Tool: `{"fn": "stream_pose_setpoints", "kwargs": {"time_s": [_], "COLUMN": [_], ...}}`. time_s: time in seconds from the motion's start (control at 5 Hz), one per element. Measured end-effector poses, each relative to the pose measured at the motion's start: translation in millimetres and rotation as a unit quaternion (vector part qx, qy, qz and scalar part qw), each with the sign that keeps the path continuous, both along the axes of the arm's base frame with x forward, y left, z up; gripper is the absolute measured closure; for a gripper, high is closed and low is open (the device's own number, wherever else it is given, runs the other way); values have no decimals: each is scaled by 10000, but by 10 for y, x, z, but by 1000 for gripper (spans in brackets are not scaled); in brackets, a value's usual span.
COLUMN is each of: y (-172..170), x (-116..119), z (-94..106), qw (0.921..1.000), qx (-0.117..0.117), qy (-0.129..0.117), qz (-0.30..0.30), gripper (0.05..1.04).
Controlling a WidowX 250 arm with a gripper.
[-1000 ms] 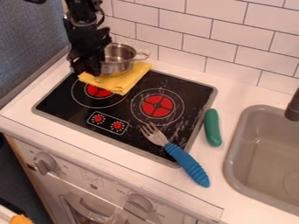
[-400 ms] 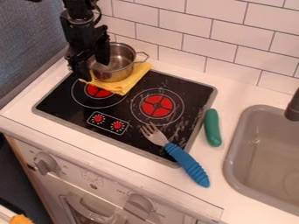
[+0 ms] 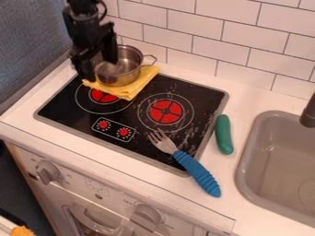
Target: Put the silver pot on the yellow cloth
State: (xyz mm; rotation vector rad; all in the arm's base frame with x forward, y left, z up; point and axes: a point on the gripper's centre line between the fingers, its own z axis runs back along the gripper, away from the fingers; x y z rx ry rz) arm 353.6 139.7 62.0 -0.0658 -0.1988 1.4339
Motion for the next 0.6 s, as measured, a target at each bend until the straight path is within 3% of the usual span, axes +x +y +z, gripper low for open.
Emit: {"fn": "stream_pose_setpoints", "kwargs": {"time_s": [0.4, 0.6], "y": [-121, -124], "x": [7, -2], "z": [478, 486], "qw": [9984, 9984], "qx": [232, 232], "qy": [-370, -370], "qz": [-371, -371], "gripper": [81, 81]}}
